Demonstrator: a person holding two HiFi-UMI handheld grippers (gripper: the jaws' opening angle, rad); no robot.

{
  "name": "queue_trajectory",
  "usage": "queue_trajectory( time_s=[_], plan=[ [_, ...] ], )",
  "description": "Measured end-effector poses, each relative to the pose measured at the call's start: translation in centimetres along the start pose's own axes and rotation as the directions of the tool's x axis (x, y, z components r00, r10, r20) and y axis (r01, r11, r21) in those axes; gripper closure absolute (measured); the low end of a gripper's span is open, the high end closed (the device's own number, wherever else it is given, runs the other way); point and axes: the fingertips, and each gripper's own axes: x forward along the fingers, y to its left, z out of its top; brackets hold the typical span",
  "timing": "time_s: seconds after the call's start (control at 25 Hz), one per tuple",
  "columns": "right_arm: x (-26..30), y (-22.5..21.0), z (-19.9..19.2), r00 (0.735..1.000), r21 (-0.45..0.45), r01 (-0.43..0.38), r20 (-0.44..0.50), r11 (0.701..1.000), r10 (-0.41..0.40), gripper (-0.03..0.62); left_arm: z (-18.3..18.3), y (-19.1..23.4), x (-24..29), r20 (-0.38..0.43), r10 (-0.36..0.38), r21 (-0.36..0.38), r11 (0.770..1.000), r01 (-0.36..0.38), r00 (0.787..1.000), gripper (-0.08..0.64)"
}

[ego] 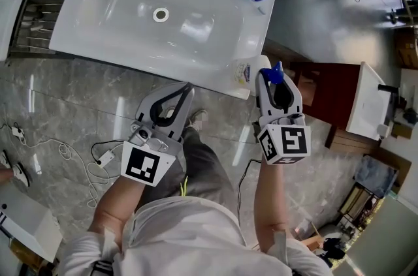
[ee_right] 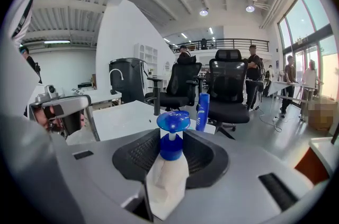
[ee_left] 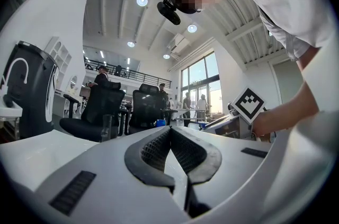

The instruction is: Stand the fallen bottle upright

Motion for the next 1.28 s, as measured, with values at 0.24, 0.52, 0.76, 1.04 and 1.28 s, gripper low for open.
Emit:
queue_trajectory(
  time_s=[0.24,0.52,0.76,1.04,1.28],
  plan=[
    [0.2,0.2,0.2,1.0,0.014,-0.012,-0.021,1.0,0.013,0.421,0.4,0.0,0.1,0.012,-0.008,-0.007,1.0,0.008,1.0,0.541],
    [0.5,0.6,0.3,0.999,0.011,-0.03,-0.025,0.999,0.03,0.388,0.5,0.2,0.5,0.01,-0.019,-0.004,1.0,0.019,1.0,0.541],
    [0.3,0.7,0.2,0.999,0.016,-0.037,-0.021,0.999,0.038,0.373,0.4,0.2,0.4,0.002,-0.023,-0.003,1.0,0.023,1.0,0.541],
    [-0.9,0.7,0.9,0.998,0.03,-0.062,0.012,0.998,0.062,0.353,0.8,0.1,0.9,-0.004,-0.042,0.005,0.999,0.042,0.999,0.541],
    [-2.6,0.1,0.6,0.999,0.011,-0.045,0.007,0.999,0.045,0.353,1.4,-0.7,1.3,-0.009,-0.059,0.013,0.998,0.059,0.998,0.541]
  ],
)
